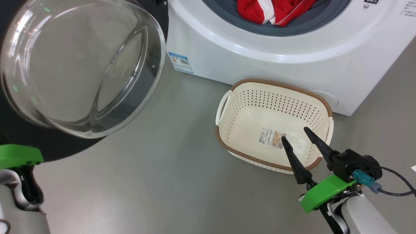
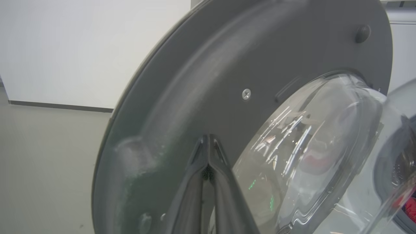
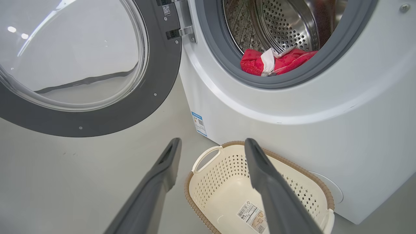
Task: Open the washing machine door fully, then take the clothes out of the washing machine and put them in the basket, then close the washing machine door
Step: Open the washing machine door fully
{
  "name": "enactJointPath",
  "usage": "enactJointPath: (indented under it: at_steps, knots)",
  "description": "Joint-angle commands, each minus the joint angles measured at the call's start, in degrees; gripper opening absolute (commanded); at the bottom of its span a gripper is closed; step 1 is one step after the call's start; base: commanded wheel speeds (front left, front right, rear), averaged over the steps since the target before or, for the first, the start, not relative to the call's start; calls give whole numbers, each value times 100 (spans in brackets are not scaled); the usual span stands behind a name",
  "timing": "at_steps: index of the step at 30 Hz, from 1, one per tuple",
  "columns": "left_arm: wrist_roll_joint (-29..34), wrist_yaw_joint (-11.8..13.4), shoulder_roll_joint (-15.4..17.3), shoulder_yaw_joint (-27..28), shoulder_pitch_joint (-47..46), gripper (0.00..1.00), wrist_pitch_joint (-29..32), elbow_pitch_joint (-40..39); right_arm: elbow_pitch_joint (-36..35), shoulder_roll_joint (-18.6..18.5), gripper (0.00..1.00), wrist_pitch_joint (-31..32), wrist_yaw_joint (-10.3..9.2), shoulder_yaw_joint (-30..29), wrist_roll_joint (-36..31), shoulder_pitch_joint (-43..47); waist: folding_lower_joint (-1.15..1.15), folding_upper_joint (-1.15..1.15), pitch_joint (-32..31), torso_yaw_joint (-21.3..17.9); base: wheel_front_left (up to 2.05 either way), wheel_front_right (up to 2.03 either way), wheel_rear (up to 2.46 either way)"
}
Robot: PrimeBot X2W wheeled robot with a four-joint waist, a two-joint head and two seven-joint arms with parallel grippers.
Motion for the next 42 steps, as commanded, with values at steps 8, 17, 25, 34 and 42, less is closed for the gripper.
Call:
enactJointPath:
  at_steps: [8,17,25,34,42]
  knots:
    - [202,-224,46,89,358,100,-43,-1025,-194,237,100,-36,37,-75,67,9,0,0,-368,-233,0,0,0]
    - [-108,-430,20,-962,883,100,-44,-2108,-512,378,100,-36,37,-434,74,90,0,0,-689,-787,0,0,0]
    - [-88,-540,19,-1547,1254,100,-44,-2562,-775,469,100,-36,37,-617,-157,66,0,0,-804,-1368,0,0,0]
    - [-237,-631,122,-1898,1664,100,-44,-2527,-1037,521,100,-36,37,-812,-330,229,0,0,-955,-2132,0,0,0]
    - [-316,-643,288,-1938,2184,100,-44,-2432,-1238,546,100,-36,37,-975,-301,441,0,0,-1119,-2742,0,0,0]
